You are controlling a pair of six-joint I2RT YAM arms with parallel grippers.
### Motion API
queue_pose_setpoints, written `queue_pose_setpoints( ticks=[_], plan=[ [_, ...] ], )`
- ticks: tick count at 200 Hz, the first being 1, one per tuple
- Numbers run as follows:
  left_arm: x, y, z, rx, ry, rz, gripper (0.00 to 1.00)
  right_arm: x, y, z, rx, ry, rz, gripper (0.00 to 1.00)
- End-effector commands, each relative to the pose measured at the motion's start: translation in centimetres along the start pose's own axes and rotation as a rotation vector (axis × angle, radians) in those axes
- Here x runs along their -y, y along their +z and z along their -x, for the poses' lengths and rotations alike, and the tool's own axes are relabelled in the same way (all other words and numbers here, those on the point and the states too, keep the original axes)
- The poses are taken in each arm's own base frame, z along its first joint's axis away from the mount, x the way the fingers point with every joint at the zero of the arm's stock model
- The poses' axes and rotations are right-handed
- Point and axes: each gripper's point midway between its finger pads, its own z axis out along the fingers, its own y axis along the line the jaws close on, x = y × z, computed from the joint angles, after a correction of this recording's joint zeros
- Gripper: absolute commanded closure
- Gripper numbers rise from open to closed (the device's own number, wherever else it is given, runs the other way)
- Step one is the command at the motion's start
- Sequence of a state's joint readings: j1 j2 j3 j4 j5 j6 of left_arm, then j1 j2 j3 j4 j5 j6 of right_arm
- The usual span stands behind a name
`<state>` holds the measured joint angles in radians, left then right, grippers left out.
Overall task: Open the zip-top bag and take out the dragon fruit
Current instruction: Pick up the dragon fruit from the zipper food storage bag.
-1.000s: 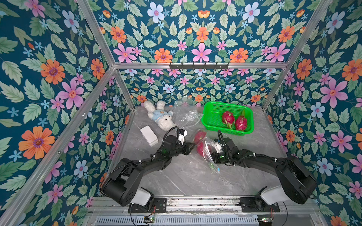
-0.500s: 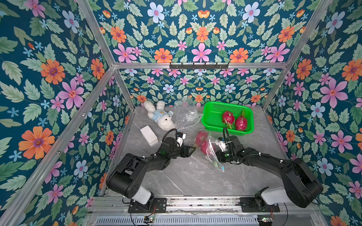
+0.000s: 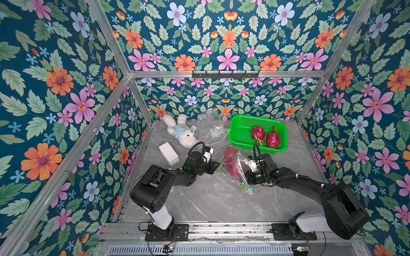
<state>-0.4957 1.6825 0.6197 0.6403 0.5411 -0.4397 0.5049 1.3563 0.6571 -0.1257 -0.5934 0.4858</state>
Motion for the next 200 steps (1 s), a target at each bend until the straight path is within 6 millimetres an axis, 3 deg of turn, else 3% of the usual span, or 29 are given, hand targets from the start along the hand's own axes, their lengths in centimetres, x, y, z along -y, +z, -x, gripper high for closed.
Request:
queue_pose_setpoints(
  ticks=[1,49,200],
  plan=[
    [-1.9,-0.2,1.0,0.028,0.051,0.107,1.0,-0.9,-0.8,-1.8,-0.066,0.007,0.037,1.0],
    [-4.3,-0.2,2.3,0.044,0.047,0.169,1.0,-1.7,-2.7,-3.4,-0.065,0.032,0.055,1.0],
    [-6.2,-0.5,3.8,0.06,0.039,0.221,1.0,-3.8,-5.9,-8.3,-0.148,0.082,0.172,1.0]
  ],
)
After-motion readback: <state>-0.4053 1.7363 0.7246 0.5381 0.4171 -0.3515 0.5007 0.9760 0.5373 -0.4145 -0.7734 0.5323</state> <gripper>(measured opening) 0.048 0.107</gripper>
